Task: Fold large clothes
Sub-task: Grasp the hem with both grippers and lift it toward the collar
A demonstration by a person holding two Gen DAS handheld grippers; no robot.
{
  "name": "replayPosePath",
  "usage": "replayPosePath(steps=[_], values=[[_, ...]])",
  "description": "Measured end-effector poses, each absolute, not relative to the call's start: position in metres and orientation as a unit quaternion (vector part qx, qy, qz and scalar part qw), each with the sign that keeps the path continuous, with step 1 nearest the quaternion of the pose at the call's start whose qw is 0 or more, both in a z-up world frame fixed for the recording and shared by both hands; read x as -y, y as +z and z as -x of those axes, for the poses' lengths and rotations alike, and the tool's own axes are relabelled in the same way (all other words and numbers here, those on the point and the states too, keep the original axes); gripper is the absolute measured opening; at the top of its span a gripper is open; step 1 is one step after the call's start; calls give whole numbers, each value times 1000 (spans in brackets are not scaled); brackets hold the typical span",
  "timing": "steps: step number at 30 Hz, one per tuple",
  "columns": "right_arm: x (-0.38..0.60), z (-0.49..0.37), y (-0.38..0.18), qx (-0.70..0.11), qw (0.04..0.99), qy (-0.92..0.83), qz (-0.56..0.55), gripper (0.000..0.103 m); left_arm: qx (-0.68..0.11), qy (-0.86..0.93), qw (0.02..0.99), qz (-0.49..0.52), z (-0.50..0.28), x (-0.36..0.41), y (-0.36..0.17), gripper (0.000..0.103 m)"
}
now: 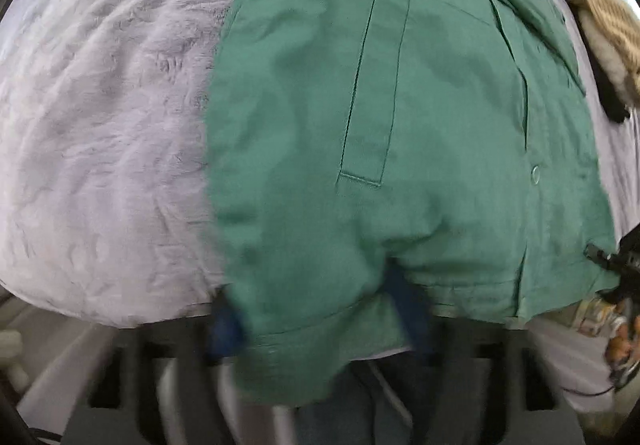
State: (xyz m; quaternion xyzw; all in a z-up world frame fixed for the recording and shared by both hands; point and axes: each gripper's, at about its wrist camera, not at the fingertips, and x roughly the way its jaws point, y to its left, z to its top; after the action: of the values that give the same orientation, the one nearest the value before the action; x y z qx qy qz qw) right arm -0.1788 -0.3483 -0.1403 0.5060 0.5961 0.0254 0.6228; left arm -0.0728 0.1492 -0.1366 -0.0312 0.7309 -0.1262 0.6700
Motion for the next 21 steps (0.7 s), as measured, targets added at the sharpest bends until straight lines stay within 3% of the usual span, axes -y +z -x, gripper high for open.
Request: replayPosePath(steps=[2, 3, 15, 21], values=[[349, 175, -136, -564, 619, 51, -544, 23, -729, -144, 668, 41, 69, -157, -127, 21], [350, 170, -131, -546, 619, 65, -561, 23, -729, -151, 665, 53, 67, -160, -122, 18], [376, 43, -46, -433, 656, 176, -593, 22, -631, -192, 699, 277, -21, -200, -31, 15], [407, -55, -26, -423, 679, 187, -570, 22, -575, -168, 749, 284, -100, -189, -4, 15]])
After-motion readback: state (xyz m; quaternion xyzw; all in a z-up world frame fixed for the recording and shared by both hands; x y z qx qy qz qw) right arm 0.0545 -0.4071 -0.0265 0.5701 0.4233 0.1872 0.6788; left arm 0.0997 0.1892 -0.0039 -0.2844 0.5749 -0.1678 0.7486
